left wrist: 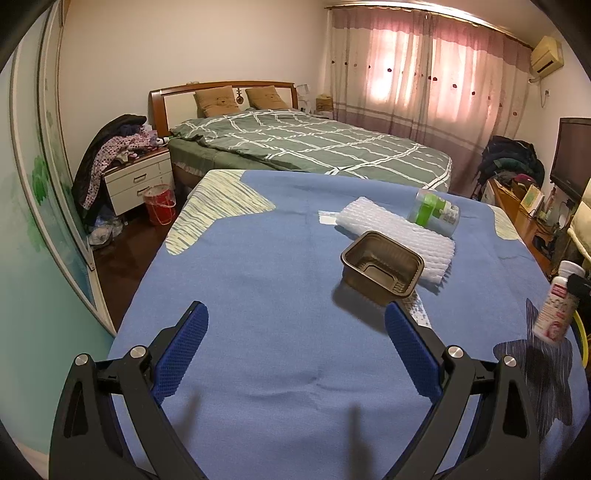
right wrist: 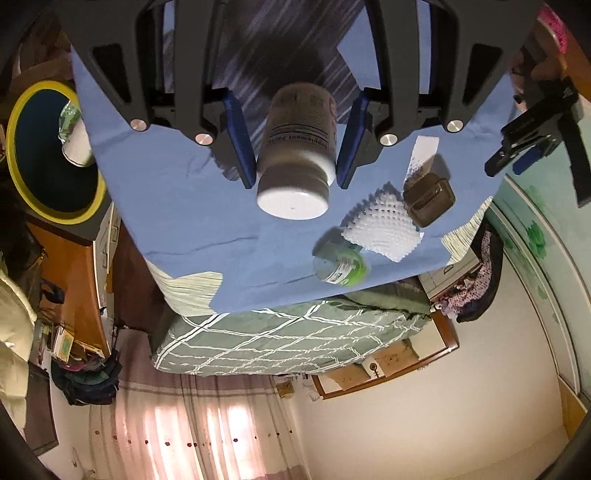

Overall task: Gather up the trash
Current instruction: 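Grasp the white supplement bottle with the right gripper, then carry the bottle over the yellow bin and open the right gripper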

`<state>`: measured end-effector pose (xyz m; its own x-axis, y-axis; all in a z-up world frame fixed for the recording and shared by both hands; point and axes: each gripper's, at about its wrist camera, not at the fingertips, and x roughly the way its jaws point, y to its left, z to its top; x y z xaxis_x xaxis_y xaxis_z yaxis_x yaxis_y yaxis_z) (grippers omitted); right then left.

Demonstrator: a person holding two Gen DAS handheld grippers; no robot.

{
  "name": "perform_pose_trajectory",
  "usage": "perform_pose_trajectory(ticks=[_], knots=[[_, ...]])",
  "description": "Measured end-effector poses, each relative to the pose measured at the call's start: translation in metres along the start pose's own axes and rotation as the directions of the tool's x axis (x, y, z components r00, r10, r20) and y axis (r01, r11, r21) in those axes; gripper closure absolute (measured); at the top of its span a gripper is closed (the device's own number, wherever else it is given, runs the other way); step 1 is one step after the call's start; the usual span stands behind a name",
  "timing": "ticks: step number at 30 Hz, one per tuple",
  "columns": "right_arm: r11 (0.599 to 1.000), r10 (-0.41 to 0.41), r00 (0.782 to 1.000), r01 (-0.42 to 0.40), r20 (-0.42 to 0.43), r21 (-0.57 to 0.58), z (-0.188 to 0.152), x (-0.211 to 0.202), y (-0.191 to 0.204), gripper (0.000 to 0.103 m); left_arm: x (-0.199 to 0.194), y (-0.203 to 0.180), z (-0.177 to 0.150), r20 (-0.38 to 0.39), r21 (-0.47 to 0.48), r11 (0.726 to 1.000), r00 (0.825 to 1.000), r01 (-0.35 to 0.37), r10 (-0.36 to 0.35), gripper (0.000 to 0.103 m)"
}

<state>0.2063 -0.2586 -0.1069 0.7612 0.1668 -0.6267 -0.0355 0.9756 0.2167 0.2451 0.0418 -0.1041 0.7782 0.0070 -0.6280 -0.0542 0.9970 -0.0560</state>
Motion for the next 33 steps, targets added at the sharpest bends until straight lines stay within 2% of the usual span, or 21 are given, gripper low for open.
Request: perform_pose_trajectory(ticks=[11, 17, 21, 27, 29, 30, 33], knots=[[0.996, -0.012, 0.999, 0.009, 0.035, 0.084, -0.004, -0.03, -0.039, 0.06, 0.003, -0.003, 0.0, -0.01, 0.008, 1.0, 1.0, 0.0, 0.0, 0.008], [0.983, -0.106, 0.99, 0.092, 0.088, 0.157, 0.0, -0.053, -0.082, 0.06, 0.005, -0.005, -0.001, -0.017, 0.011, 1.0, 1.0, 0.008, -0.008, 0.008], [0.948, -0.245, 0.963, 0.215, 0.109, 0.234, 0.001, -0.064, -0.126, 0.06, 0.006, -0.006, 0.0, -0.019, 0.01, 1.0, 1.0, 0.015, -0.015, 0.008], [0.861, -0.436, 0.898, 0.397, 0.06, 0.317, -0.002, -0.054, -0.185, 0.059, 0.01, -0.011, -0.001, -0.037, 0.018, 0.999, 0.999, 0.035, -0.035, 0.008], [0.837, -0.472, 0.881, 0.435, 0.038, 0.332, -0.005, -0.046, -0.195, 0.058, 0.01, -0.014, -0.001, -0.04, 0.024, 0.999, 0.998, 0.041, -0.04, 0.008], [0.828, -0.482, 0.876, 0.444, 0.03, 0.342, -0.008, -0.044, -0.198, 0.051, 0.01, -0.015, -0.002, -0.041, 0.026, 0.999, 0.998, 0.045, -0.044, 0.008], [0.824, -0.483, 0.875, 0.443, 0.03, 0.353, -0.014, -0.037, -0.196, 0.046, 0.011, -0.02, -0.002, -0.048, 0.035, 0.998, 0.997, 0.059, -0.057, 0.008]])
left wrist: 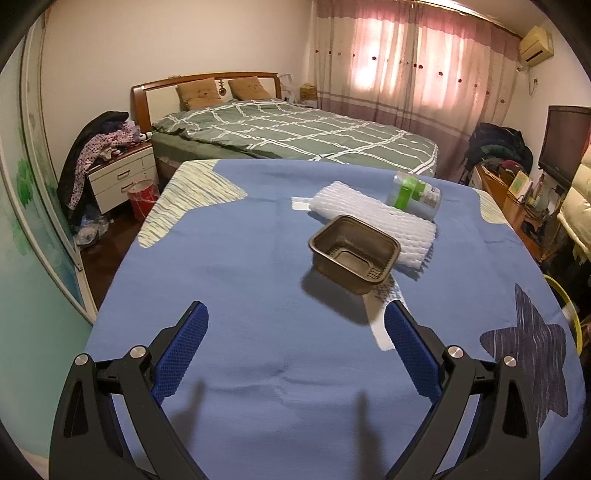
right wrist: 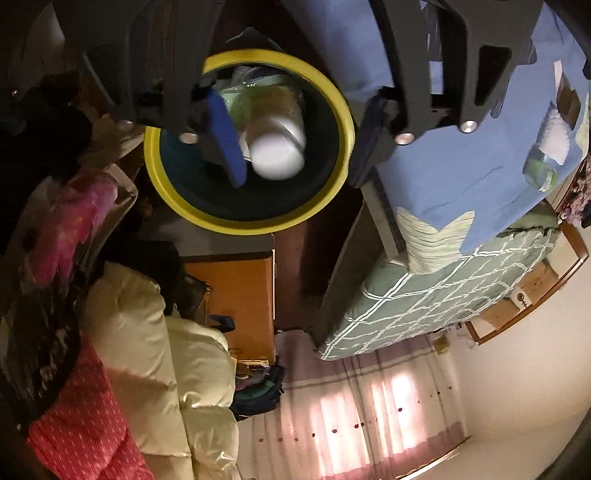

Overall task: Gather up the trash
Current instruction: 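Carry the bottle over the yellow bin and open the right gripper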

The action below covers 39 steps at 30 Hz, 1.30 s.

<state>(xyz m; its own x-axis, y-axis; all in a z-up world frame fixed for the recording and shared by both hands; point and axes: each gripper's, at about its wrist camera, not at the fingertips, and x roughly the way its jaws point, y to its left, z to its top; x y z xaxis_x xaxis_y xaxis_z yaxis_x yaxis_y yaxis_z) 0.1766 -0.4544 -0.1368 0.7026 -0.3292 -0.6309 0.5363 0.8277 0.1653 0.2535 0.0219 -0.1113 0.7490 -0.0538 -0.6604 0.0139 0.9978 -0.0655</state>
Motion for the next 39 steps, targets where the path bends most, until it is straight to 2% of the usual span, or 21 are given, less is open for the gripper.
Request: perform_pose_trajectory(ticks=[5, 8, 11, 18, 22, 32, 34, 36, 39], knots=[[0.999, 0.008, 1.0, -0.008, 0.012, -0.039, -0.008, 0.001, 0.014, 0.042, 0.006, -0.014, 0.005, -0.045, 0.04, 0.998, 0.998, 0.039, -0.038, 0.008], [0.998, 0.007, 1.0, -0.007, 0.009, -0.062, -0.012, 0.002, 0.02, 0.042, 0.011, -0.025, 0.011, -0.08, 0.062, 0.993, 0.993, 0.096, -0.091, 0.008], [0.998, 0.016, 1.0, -0.015, 0.008, -0.062, -0.012, 0.002, 0.021, 0.042, 0.019, -0.037, 0.019, -0.093, 0.09, 0.989, 0.989, 0.121, -0.113, 0.008], [0.997, 0.027, 1.0, -0.027, 0.004, -0.066, -0.011, 0.002, 0.022, 0.042, 0.058, -0.043, 0.033, -0.148, 0.092, 0.99, 0.985, 0.108, -0.094, 0.008], [0.997, 0.032, 0.999, -0.032, -0.003, -0.072, -0.012, 0.003, 0.024, 0.042, 0.076, -0.038, 0.041, -0.176, 0.074, 0.989, 0.978, 0.125, -0.11, 0.008], [0.997, 0.038, 0.999, -0.039, -0.01, -0.073, -0.012, 0.007, 0.024, 0.042, 0.107, -0.044, 0.052, -0.205, 0.119, 0.984, 0.973, 0.13, -0.103, 0.009], [0.997, 0.037, 0.999, -0.038, -0.009, -0.073, -0.013, 0.007, 0.025, 0.042, 0.107, -0.047, 0.053, -0.204, 0.134, 0.982, 0.974, 0.131, -0.102, 0.015], [0.997, 0.038, 0.999, -0.038, -0.01, -0.073, -0.013, 0.007, 0.025, 0.042, 0.109, -0.048, 0.053, -0.208, 0.145, 0.98, 0.973, 0.134, -0.102, 0.026], [0.997, 0.038, 0.999, -0.038, -0.009, -0.073, -0.013, 0.007, 0.025, 0.042, 0.108, -0.049, 0.055, -0.213, 0.153, 0.978, 0.971, 0.142, -0.108, 0.032]])
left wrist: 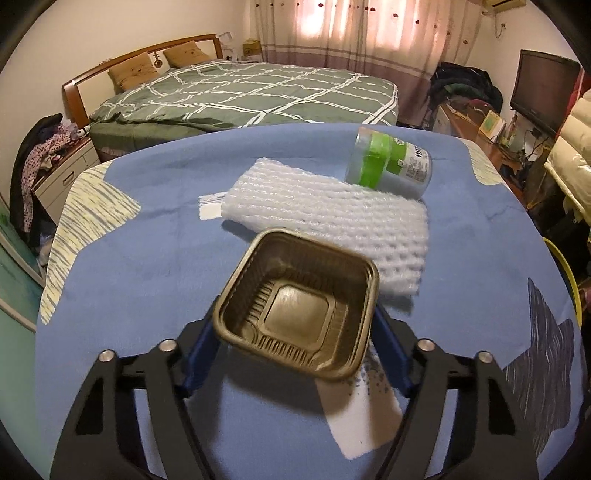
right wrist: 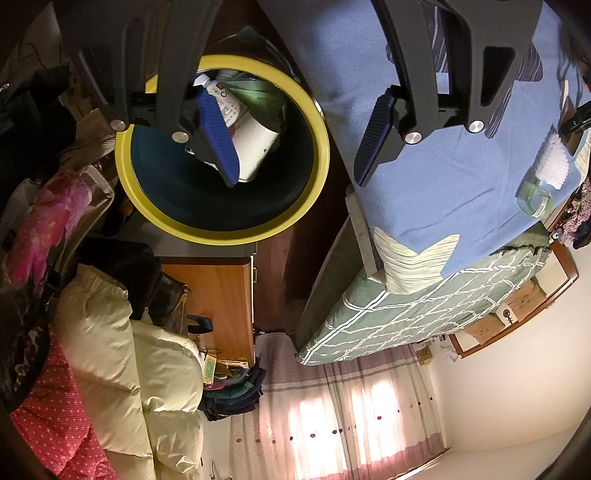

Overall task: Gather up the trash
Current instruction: 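Carry the bottle over the yellow bin and open the right gripper, then grasp the brown plastic tray with the left gripper, then carry the tray over the yellow bin and release it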

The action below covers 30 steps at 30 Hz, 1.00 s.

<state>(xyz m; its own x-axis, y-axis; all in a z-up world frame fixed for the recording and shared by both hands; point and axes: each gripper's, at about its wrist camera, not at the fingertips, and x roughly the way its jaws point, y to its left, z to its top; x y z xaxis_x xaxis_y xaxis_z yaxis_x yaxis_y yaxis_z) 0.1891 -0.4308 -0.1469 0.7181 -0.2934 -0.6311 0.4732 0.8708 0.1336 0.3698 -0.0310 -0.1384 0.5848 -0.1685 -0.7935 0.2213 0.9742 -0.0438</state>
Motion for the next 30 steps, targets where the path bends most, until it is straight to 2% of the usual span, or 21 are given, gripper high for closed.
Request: perform_pose_trajectory(ticks=[8, 13, 20, 25, 30], knots=[[1.0, 0.005, 1.0, -0.005, 0.004, 0.002, -0.001, -0.001, 0.002, 0.042, -0.031, -0.01, -0.006, 0.021, 0.007, 1.0, 1.0, 0.017, -0.017, 0.034], [1.0, 0.016, 1.0, -0.016, 0.014, 0.009, 0.0, -0.007, 0.001, 0.042, -0.058, -0.039, -0.009, 0.045, 0.053, 0.997, 0.997, 0.053, -0.056, 0.034], [1.0, 0.029, 0.999, -0.029, 0.029, -0.002, -0.002, -0.029, -0.017, 0.042, -0.086, -0.118, -0.005, 0.068, 0.164, 0.973, 0.982, 0.164, -0.177, 0.034], [1.0, 0.012, 0.999, -0.012, 0.035, -0.004, -0.007, -0.044, -0.045, 0.042, -0.092, -0.192, 0.0, 0.049, 0.25, 0.93, 0.956, 0.269, -0.289, 0.034], [1.0, -0.02, 0.999, 0.021, 0.048, -0.012, -0.008, -0.057, -0.075, 0.042, -0.091, -0.272, 0.003, 0.016, 0.322, 0.881, 0.929, 0.347, -0.371, 0.034]])
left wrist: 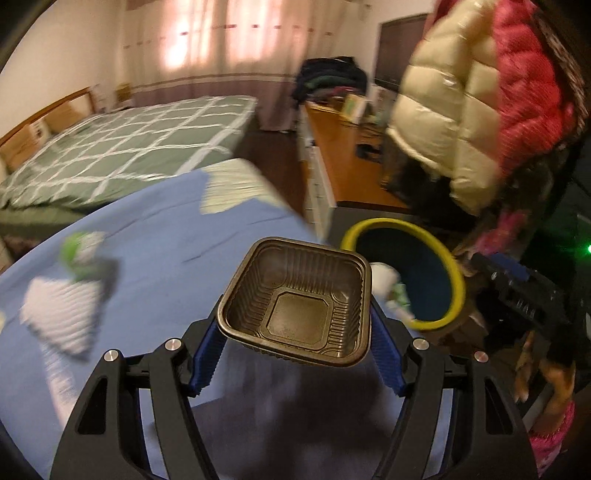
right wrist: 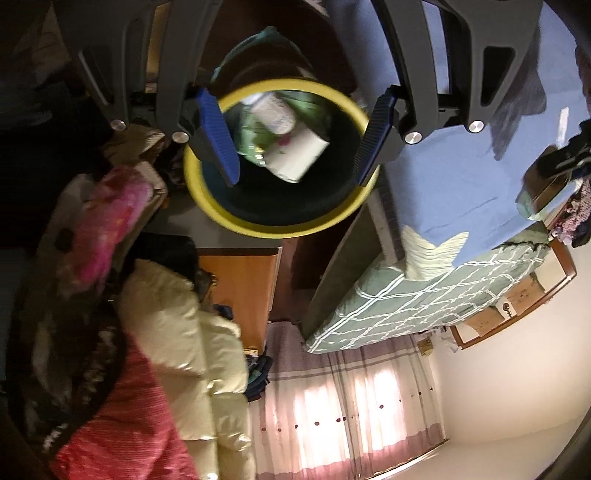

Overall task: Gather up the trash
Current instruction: 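Carry the tray over the yellow bin and release it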

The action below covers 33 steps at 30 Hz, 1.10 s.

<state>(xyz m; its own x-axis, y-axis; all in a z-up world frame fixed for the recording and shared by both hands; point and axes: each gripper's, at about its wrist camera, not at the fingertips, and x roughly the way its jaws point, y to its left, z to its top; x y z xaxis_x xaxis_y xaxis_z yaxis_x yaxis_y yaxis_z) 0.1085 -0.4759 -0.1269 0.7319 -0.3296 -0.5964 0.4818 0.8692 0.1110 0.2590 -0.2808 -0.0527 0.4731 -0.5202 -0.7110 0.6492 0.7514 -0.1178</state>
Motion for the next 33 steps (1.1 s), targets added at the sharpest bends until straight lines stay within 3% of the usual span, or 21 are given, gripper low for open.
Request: perform_pose_trajectory(ticks=[9, 16, 19, 26, 33], knots=[[0.998, -0.046, 0.999, 0.045, 0.011, 0.051, -0.008, -0.012, -0.051, 0.041, 0.081, -0.099, 0.037, -0.069, 0.096, 0.992, 0.995, 0.082, -0.076, 0.034], [0.995, -0.06, 0.998, 0.059, 0.01, 0.084, -0.011, -0.012, -0.071, 0.04, 0.138, -0.132, 0.047, -0.14, 0.105, 0.991, 0.987, 0.089, -0.073, 0.032], [0.994, -0.061, 0.998, 0.06, 0.009, 0.094, -0.012, -0.011, -0.077, 0.039, 0.15, -0.136, 0.05, -0.145, 0.086, 0.994, 0.988, 0.07, -0.057, 0.013], [0.994, -0.046, 0.999, 0.046, -0.001, 0.098, -0.012, -0.007, -0.075, 0.039, 0.124, -0.116, 0.05, -0.104, 0.047, 0.997, 0.993, 0.056, -0.051, 0.012], [0.998, -0.018, 1.0, 0.018, -0.001, 0.066, -0.011, -0.008, -0.054, 0.039, 0.059, -0.067, 0.033, -0.002, -0.023, 1.0, 1.0, 0.008, -0.008, 0.01]])
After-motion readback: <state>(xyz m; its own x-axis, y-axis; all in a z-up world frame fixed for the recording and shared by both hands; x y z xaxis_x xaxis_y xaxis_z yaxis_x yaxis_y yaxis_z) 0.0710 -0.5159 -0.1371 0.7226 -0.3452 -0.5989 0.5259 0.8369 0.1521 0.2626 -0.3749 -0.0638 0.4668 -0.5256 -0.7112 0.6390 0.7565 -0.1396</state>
